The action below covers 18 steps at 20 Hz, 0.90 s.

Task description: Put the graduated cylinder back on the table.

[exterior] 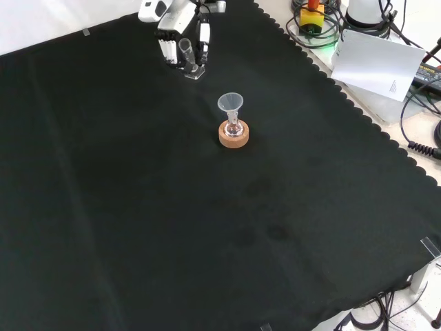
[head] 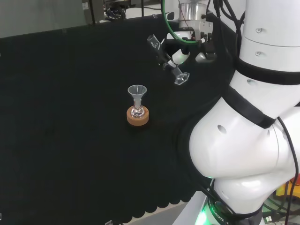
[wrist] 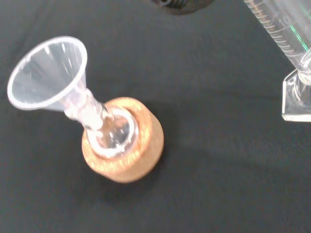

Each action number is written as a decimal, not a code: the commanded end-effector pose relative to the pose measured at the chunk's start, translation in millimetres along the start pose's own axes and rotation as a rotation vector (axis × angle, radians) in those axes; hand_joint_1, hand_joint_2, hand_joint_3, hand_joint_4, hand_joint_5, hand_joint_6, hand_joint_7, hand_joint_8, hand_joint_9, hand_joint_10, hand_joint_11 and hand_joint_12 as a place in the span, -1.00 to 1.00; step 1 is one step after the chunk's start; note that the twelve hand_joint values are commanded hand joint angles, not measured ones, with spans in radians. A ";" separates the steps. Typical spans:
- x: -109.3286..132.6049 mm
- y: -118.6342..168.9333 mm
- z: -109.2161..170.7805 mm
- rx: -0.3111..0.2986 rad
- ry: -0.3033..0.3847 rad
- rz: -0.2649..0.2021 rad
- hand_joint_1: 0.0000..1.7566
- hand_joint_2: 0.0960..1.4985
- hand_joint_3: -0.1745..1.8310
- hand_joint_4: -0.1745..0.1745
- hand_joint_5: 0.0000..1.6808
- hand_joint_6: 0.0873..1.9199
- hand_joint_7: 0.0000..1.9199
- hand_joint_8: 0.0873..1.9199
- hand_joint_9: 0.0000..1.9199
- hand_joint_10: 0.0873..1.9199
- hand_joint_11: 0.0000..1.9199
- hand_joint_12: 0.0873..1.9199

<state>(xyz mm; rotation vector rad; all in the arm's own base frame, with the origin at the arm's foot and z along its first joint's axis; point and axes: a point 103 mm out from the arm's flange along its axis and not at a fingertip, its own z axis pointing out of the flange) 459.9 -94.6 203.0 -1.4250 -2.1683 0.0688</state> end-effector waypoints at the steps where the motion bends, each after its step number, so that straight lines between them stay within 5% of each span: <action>1: -13.3 31.3 9.5 -0.112 0.056 -0.057 0.57 0.41 -0.83 -1.00 0.16 -0.01 -0.08 0.10 0.18 -0.18 0.10 -0.13; 18: -26.0 121.0 29.2 -0.233 0.154 -0.151 0.57 0.42 -0.83 -1.00 0.15 -0.01 -0.09 0.11 0.18 -0.18 0.09 -0.12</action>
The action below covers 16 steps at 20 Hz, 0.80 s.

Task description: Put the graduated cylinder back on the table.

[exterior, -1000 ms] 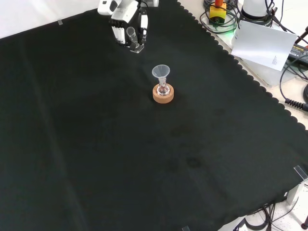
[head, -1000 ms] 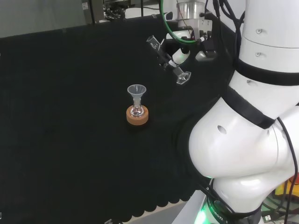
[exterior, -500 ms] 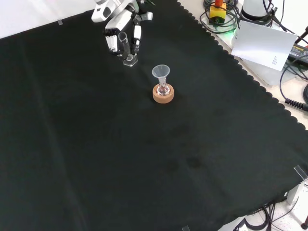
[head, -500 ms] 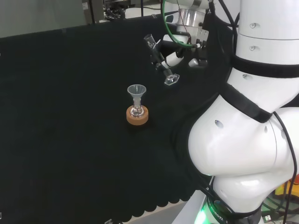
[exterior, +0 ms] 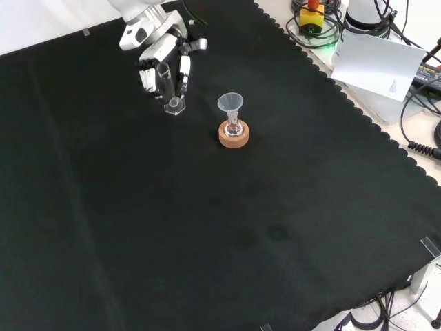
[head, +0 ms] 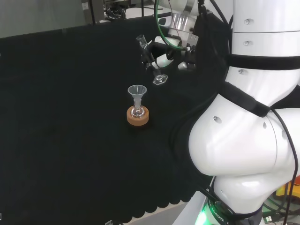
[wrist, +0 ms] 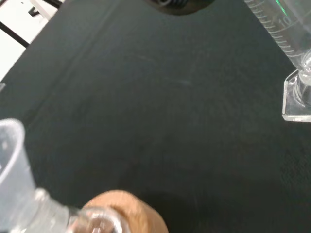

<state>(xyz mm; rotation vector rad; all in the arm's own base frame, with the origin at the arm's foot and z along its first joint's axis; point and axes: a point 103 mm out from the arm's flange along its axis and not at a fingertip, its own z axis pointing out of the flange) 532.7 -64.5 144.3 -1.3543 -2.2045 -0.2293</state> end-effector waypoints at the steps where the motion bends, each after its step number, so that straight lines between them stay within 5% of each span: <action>1: -13.0 28.5 10.2 -0.074 0.052 -0.034 0.57 0.42 -0.83 -1.00 0.15 -0.01 -0.09 0.11 0.18 -0.18 0.09 -0.12; 16: -38.6 43.9 21.7 -0.189 0.132 -0.033 0.57 0.43 -0.82 -1.00 0.13 0.02 -0.11 0.15 0.17 -0.16 0.08 -0.11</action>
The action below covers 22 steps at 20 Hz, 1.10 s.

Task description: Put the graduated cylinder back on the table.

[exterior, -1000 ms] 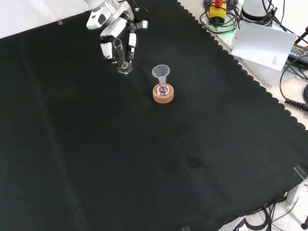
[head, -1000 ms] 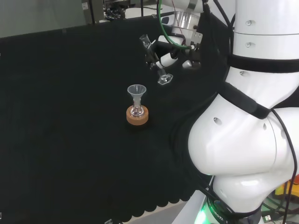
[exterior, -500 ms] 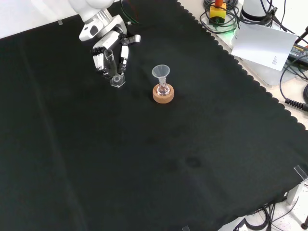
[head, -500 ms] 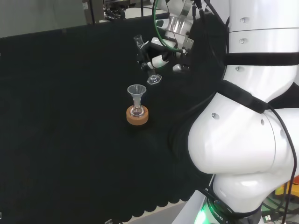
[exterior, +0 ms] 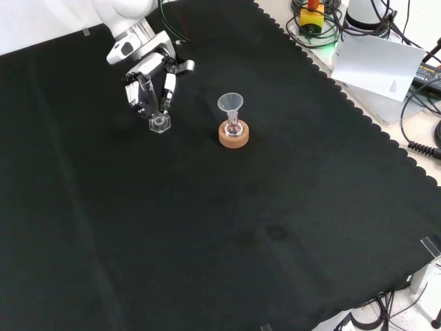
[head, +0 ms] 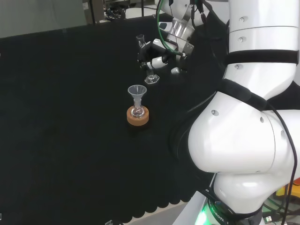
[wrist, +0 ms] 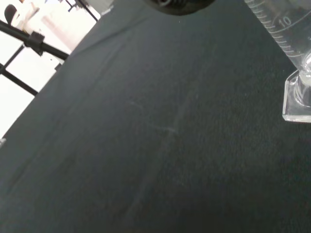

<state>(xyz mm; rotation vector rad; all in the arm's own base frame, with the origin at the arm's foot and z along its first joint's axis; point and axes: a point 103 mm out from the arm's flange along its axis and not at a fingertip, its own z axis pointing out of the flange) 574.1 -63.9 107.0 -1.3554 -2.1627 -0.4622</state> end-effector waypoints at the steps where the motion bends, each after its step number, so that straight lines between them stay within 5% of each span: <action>1: -6.8 1.9 5.2 -0.065 0.044 -0.001 0.57 0.43 -0.82 -1.00 0.13 0.03 -0.12 0.15 0.17 -0.16 0.07 -0.11; 7: -17.2 1.8 5.9 -0.098 0.064 0.005 0.57 0.44 -0.82 -1.00 0.11 0.06 -0.14 0.19 0.14 -0.12 0.05 -0.09; 12: -23.2 5.3 6.0 -0.117 0.067 -0.002 0.43 0.49 -0.83 -1.00 0.10 0.09 -0.03 0.10 0.20 -0.61 0.03 -0.08; 22: -29.0 6.5 10.2 -0.147 0.067 0.002 0.42 0.50 -0.82 -1.00 0.08 0.11 -0.04 0.12 0.20 -0.68 0.01 -0.08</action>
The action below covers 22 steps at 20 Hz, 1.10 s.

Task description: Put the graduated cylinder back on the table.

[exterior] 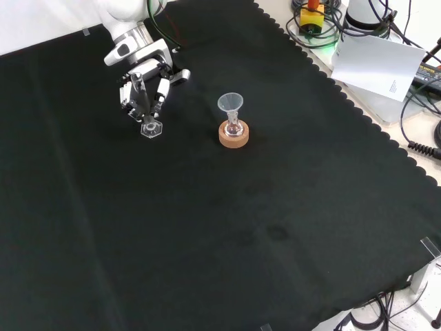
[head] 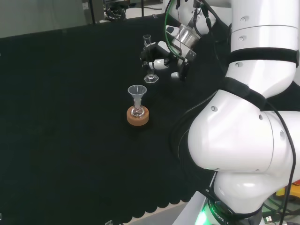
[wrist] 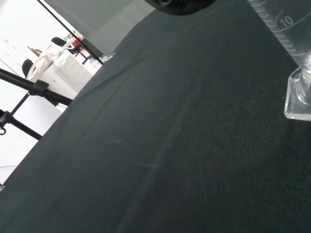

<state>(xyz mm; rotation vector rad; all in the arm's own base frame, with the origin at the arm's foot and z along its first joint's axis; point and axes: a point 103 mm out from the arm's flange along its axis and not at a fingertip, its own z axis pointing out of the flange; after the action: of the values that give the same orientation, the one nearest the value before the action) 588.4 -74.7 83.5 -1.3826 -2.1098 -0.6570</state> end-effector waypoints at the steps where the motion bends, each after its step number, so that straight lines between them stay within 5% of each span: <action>1: -2.3 -2.4 0.5 -0.012 0.000 0.002 0.42 0.50 -0.82 -1.00 0.08 0.11 -0.04 0.12 0.20 -0.68 0.01 -0.08; 4: -1.3 -3.3 3.3 0.042 -0.033 0.003 0.42 0.50 -0.82 -1.00 0.07 0.13 -0.05 0.13 0.20 -0.69 0.00 -0.07; 9: 0.7 -7.3 5.8 0.039 -0.030 0.011 0.41 0.52 -0.82 -1.00 0.04 0.17 -0.08 0.17 0.19 -0.70 -0.01 -0.05; 13: -0.7 -10.7 6.0 0.054 -0.019 0.026 0.32 0.51 -0.83 -1.00 0.07 0.12 -0.09 -0.27 0.17 -0.73 -0.03 -0.02; 18: -3.5 -17.4 4.2 0.059 -0.009 0.038 0.31 0.50 -0.83 -0.99 0.09 0.10 -0.11 -0.36 0.14 -0.74 -0.06 0.01; 20: -3.3 -18.9 4.9 0.077 -0.005 0.039 0.38 0.45 -0.86 -0.30 0.05 -0.11 -0.12 -0.39 0.13 -0.75 -0.09 0.04; 22: -4.4 -21.4 3.8 0.075 0.010 0.039 0.37 0.46 -0.95 -0.05 0.01 -0.25 -0.16 -0.43 0.11 -0.77 -0.14 0.06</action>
<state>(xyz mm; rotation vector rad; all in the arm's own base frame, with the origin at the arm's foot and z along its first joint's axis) 572.9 -79.4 76.0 -1.3867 -2.0896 -0.5645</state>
